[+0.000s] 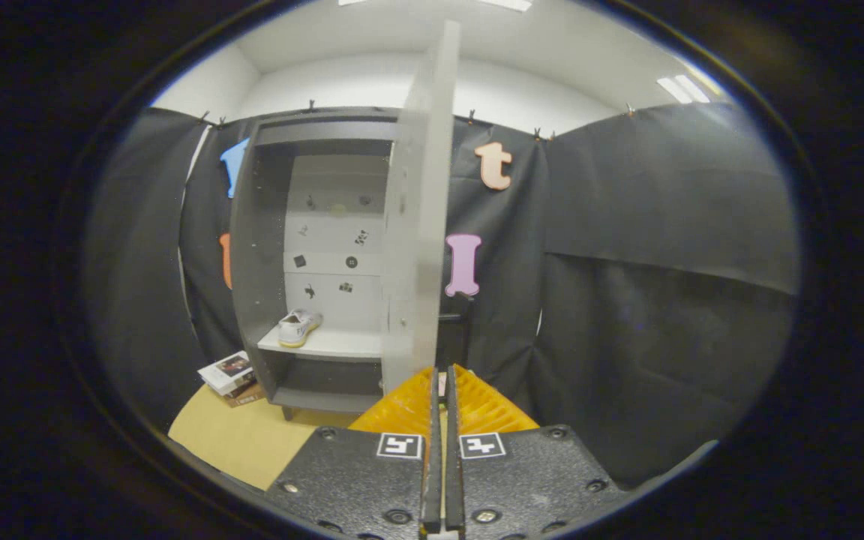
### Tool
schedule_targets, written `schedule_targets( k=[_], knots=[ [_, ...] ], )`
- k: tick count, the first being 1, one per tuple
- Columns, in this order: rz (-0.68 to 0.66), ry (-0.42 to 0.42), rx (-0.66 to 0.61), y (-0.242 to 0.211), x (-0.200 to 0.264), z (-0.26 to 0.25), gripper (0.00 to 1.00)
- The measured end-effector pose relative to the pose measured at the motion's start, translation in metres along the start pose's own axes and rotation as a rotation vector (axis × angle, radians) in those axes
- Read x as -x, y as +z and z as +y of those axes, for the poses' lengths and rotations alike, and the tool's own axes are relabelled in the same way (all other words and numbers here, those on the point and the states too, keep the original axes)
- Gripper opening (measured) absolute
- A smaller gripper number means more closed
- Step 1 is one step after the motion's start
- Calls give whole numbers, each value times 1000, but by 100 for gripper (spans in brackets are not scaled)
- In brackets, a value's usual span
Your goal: Open the shoe cabinet door, grab the shoes and put them into the shoe cabinet, then close the shoe cabinet door.
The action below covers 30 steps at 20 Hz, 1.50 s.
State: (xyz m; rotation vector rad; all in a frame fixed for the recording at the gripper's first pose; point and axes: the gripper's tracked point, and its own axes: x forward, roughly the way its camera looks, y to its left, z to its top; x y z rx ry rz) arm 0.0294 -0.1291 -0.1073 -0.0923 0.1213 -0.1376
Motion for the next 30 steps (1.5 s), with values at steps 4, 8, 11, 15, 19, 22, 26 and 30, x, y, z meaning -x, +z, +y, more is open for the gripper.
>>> schedule_targets(
  k=[4, 8, 11, 15, 19, 22, 26, 30],
  knots=[
    [-31, 64, 52, -9, 30, 46, 42],
    [26, 192, 63, -43, 17, 124, 75],
    [91, 255, 27, -80, -15, 175, 94],
    [262, 248, -45, -159, -75, 219, 96],
    [434, 216, -23, -246, -124, 240, 96],
    [534, 222, -18, -296, -145, 250, 95],
    [637, 230, -14, -353, -162, 258, 94],
    [688, 260, -18, -400, -175, 276, 89]
  ],
)
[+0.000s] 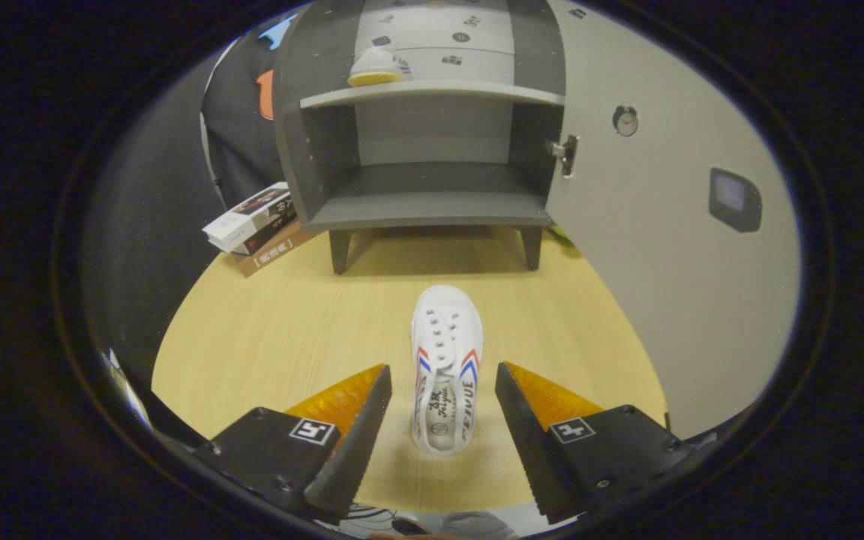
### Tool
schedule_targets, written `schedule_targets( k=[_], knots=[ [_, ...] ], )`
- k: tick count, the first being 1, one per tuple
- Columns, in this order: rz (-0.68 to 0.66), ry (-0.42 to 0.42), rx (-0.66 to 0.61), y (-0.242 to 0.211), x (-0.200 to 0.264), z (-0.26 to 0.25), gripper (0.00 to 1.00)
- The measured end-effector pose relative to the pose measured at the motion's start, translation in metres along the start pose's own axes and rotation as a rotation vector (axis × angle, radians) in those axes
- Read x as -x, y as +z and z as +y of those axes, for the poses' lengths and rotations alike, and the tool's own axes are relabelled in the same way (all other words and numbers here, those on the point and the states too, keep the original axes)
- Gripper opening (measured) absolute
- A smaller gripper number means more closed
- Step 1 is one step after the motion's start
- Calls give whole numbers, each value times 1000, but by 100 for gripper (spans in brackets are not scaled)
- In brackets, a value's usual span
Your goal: Open the shoe cabinet door, grab the shoes and put them into the shoe cabinet, then close the shoe cabinet door.
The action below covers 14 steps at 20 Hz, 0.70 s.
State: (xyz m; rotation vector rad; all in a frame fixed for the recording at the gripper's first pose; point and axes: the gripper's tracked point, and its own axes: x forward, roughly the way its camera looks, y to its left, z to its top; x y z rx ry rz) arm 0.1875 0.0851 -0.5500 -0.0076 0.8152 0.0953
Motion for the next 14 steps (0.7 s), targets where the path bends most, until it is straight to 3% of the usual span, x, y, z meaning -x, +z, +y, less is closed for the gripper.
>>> schedule_targets(
  k=[4, 6, 7, 10, 14],
  knots=[
    [59, 15, -5, -17, -34, 6, 87],
    [94, -9, -24, -27, -48, 2, 78],
    [90, -5, -36, -26, -55, 4, 69],
    [118, 0, -63, -26, -65, 9, 59],
    [131, 26, -117, -31, -74, 16, 36]
  ],
)
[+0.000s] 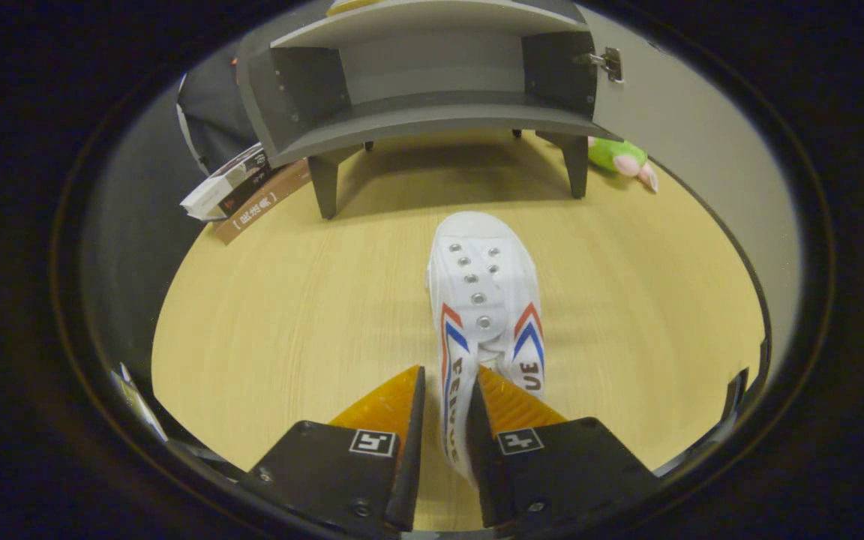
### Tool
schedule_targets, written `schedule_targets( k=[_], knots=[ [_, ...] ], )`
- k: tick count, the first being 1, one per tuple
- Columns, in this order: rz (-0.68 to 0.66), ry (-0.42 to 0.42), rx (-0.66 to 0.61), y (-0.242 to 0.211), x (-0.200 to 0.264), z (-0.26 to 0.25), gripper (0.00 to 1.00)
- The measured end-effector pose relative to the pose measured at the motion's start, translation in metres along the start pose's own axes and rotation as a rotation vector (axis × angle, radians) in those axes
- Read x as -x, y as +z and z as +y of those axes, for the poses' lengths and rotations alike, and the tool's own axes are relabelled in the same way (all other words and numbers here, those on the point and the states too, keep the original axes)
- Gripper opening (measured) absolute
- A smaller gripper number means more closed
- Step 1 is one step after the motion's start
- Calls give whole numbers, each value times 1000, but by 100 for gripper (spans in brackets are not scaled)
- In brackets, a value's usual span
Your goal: Open the shoe cabinet door, grab the shoes and put them into the shoe cabinet, then close the shoe cabinet door.
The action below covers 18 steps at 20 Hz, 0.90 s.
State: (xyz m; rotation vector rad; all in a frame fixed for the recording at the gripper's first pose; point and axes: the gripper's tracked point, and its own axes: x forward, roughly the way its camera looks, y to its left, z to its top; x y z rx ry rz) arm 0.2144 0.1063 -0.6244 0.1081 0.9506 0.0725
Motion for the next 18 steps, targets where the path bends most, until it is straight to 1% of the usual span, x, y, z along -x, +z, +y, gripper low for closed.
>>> schedule_targets(
  k=[3, 5, 6, 7, 8, 9, 13, 16, 18],
  knots=[
    [-26, -5, -23, 8, -8, -2, 33],
    [-44, -8, -11, 15, -13, -7, 23],
    [-43, 19, -20, 13, -18, -1, 18],
    [-42, 36, -14, 12, -13, -1, 13],
    [-49, 33, 10, 14, -12, -5, 8],
    [-62, 31, 34, 15, -12, -1, 5],
    [-73, 25, 77, 15, -6, -1, 4],
    [-82, 45, 104, 17, 3, 5, 4],
    [-101, 57, 111, 18, 22, 13, 4]
  ],
)
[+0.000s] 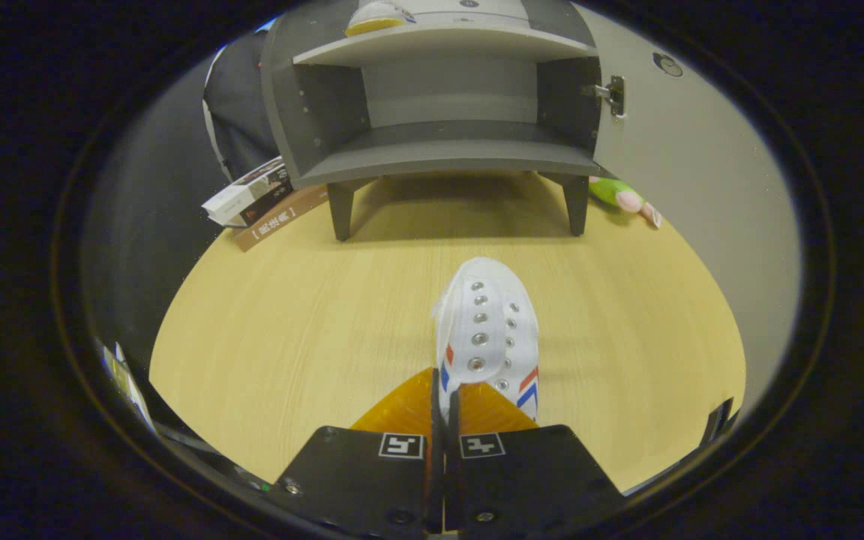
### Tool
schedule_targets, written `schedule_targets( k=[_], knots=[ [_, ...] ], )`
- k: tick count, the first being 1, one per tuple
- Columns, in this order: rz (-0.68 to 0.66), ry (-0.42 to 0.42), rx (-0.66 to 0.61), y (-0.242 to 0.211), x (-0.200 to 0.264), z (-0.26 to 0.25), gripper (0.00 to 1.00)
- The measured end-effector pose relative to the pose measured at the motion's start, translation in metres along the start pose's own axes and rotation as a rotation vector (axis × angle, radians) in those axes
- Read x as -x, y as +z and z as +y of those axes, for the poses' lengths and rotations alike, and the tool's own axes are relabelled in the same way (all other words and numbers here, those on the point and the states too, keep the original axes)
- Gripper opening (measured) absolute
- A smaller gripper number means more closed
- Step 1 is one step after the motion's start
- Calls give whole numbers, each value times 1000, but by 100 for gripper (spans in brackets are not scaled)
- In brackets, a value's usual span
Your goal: Open the shoe cabinet door, grab the shoes and put them into the shoe cabinet, then close the shoe cabinet door.
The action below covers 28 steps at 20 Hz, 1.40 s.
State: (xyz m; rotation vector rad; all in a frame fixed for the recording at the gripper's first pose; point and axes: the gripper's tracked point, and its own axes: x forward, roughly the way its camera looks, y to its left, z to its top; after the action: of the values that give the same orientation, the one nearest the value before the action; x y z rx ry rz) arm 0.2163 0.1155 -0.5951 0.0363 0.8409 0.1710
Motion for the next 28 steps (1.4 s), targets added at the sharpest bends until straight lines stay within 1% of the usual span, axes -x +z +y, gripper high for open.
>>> schedule_targets(
  k=[5, 9, 13, 17, 22, 26, 28],
  knots=[
    [-75, 21, 44, 32, 62, 1, 4],
    [-150, 65, 52, 77, 115, 8, 4],
    [-231, 58, 107, 138, 167, 6, 4],
    [-309, 50, 138, 205, 198, 9, 4],
    [-391, 20, 161, 297, 202, -2, 5],
    [-431, -13, 157, 358, 180, -15, 4],
    [-438, -21, 164, 386, 162, -19, 4]
  ],
)
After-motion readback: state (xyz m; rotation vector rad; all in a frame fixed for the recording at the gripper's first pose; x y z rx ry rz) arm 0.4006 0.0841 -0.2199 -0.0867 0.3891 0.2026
